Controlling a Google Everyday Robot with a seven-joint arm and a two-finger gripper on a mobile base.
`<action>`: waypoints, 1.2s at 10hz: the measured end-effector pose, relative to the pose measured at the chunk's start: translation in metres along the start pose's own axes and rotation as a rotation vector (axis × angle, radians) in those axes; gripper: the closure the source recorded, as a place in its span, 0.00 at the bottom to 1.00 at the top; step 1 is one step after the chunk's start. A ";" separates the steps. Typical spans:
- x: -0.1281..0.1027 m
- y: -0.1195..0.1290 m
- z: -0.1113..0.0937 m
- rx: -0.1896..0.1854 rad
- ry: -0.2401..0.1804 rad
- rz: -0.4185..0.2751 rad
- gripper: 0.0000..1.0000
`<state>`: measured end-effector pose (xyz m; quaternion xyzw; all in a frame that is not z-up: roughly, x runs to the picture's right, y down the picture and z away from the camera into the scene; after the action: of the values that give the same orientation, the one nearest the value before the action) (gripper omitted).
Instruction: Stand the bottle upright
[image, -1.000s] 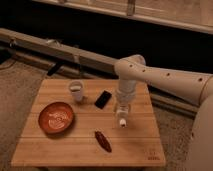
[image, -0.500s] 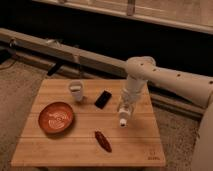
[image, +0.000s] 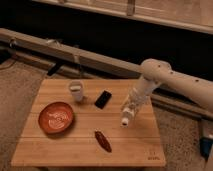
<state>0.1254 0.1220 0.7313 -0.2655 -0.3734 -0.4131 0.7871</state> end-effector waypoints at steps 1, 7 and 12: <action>0.000 0.000 -0.002 0.024 -0.007 0.013 1.00; -0.002 -0.004 -0.003 0.057 -0.013 0.004 1.00; 0.009 0.003 -0.008 0.135 -0.117 0.089 1.00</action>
<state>0.1346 0.1137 0.7335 -0.2517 -0.4337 -0.3354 0.7975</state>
